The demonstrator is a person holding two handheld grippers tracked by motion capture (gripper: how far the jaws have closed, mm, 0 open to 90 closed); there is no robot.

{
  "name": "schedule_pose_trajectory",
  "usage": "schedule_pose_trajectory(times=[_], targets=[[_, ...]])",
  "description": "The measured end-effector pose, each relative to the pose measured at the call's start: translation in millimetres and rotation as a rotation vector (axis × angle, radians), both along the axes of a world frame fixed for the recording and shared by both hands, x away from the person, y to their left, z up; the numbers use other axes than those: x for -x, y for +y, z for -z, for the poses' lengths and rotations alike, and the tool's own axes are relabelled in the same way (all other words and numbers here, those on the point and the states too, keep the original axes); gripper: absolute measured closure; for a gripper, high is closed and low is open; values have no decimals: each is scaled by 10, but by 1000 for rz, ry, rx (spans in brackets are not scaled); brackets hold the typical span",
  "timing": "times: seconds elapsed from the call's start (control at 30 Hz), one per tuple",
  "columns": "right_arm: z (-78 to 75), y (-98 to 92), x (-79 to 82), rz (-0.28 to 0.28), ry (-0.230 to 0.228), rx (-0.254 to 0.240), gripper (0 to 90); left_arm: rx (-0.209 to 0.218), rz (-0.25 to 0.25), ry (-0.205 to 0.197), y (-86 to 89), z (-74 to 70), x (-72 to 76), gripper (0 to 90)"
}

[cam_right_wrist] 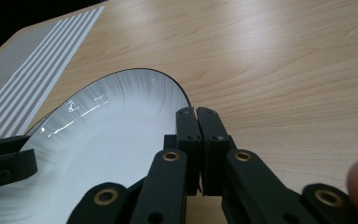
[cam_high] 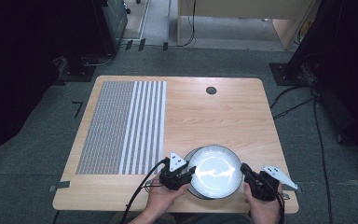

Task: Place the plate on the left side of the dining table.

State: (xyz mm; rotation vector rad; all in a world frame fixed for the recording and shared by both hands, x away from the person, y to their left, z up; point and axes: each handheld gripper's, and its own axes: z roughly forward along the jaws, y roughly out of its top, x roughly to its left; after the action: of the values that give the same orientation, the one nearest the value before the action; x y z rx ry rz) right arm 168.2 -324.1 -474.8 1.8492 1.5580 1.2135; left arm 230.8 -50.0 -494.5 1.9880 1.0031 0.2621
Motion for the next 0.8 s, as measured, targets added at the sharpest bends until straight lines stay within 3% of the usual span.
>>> schedule_pose_trajectory(times=[0.03,0.17,0.3,0.43,0.53,0.57,0.6,0.67,0.73,0.77,0.8], targets=[[19,31,-4,0,37,24,812,-2,-1,1,-5,3,-3,642],[39,78,4,4,64,41,798,-6,-3,4,-18,7,-10,642],[90,86,-2,30,86,17,697,-6,-2,5,-33,22,-7,642],[122,113,-33,23,82,-30,791,1,5,8,-19,24,-10,640],[123,108,-40,29,82,-39,803,0,4,7,-19,23,-7,641],[135,62,-43,38,86,-102,830,-1,4,5,-20,24,-5,641],[135,62,-43,38,86,-102,830,-1,2,5,-22,25,-3,641],[163,4,-49,42,93,-191,838,0,6,5,-21,26,3,638],[177,-9,-56,51,91,-227,844,1,8,5,-21,26,6,633],[182,-41,-63,68,88,-300,847,4,12,8,-17,25,6,627],[182,-41,-63,68,88,-300,847,8,15,10,-15,25,6,627]])
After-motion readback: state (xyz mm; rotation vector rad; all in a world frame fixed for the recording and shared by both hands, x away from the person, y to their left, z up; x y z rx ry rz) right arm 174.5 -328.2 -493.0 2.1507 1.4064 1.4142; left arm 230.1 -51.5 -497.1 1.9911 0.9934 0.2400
